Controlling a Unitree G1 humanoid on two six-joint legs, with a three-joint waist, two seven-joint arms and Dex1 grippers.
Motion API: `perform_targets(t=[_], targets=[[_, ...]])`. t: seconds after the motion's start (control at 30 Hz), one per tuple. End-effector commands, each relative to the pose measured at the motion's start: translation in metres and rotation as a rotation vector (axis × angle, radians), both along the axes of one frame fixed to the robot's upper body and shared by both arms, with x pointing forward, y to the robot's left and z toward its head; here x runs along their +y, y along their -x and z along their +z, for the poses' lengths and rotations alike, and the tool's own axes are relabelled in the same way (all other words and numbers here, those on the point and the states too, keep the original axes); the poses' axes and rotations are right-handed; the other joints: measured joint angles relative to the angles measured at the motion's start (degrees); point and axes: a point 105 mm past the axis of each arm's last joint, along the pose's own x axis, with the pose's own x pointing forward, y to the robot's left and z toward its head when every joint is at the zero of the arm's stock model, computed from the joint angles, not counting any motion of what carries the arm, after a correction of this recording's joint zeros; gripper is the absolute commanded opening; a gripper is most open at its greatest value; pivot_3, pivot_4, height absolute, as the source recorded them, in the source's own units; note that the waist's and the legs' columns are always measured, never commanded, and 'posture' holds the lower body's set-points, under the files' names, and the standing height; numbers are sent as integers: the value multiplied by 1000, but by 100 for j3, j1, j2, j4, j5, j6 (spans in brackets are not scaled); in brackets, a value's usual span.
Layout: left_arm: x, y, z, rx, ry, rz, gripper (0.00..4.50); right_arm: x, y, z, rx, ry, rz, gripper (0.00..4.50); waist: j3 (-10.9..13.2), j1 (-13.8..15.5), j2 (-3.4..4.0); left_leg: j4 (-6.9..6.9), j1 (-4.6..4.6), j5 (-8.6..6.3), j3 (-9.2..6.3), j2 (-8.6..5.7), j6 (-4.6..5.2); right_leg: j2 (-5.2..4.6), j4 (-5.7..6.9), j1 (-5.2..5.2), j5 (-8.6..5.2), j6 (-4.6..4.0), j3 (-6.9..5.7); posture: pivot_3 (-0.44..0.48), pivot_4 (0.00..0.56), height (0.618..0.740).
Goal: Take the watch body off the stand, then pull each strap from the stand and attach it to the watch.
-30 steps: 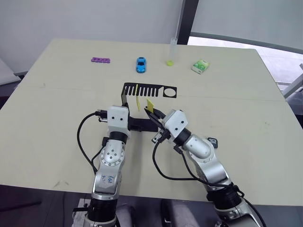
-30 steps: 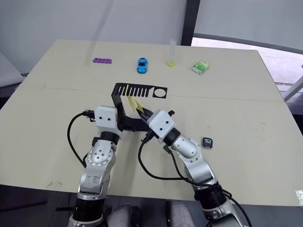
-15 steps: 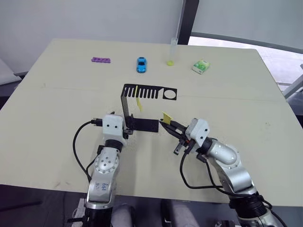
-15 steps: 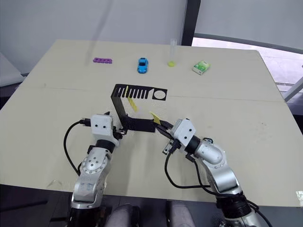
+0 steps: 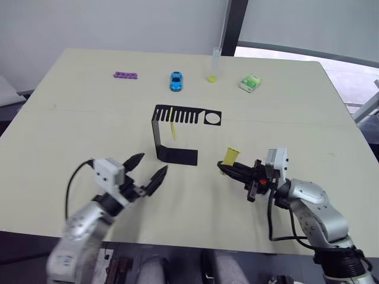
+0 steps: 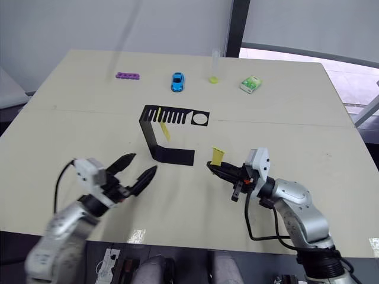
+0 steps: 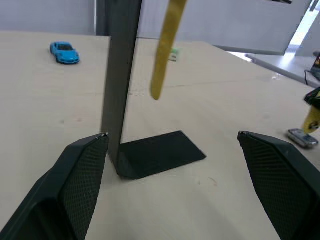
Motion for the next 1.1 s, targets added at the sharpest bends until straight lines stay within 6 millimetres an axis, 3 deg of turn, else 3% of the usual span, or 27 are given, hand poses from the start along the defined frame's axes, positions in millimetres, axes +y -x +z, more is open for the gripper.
perform_targets(t=[0.03,0.17,0.33,0.43,0.6,1.1], targets=[[-16,35,20,15,45,-346,4448,16,15,22,18,-76,158,0,2,-12,3,-1,1,0,1,-4,0,-5,0,1,0,0,1,0,150,740],[-19,33,33,25,99,-439,4448,34,25,25,59,-80,291,0,1,10,2,0,-1,-1,-3,-11,4,-13,-6,4,1,2,-2,0,150,740],[-36,17,58,5,264,-516,4448,54,38,33,97,-100,443,0,1,48,2,3,-6,-1,-13,-14,4,-12,-8,5,2,4,-7,0,150,740],[-46,9,57,83,287,-553,4448,64,39,38,104,-118,487,0,1,24,2,3,-7,-2,-12,-14,5,-12,-7,4,4,7,-6,0,150,740],[-58,28,62,181,322,-743,4448,71,39,37,105,-107,511,0,2,-27,2,3,-9,0,-12,-11,1,-8,-4,-2,3,7,-6,0,150,740],[-76,24,63,154,364,-790,4448,81,42,43,107,-98,558,0,1,-10,2,10,-8,3,-12,-14,1,-8,-4,1,4,7,-4,0,150,740]])
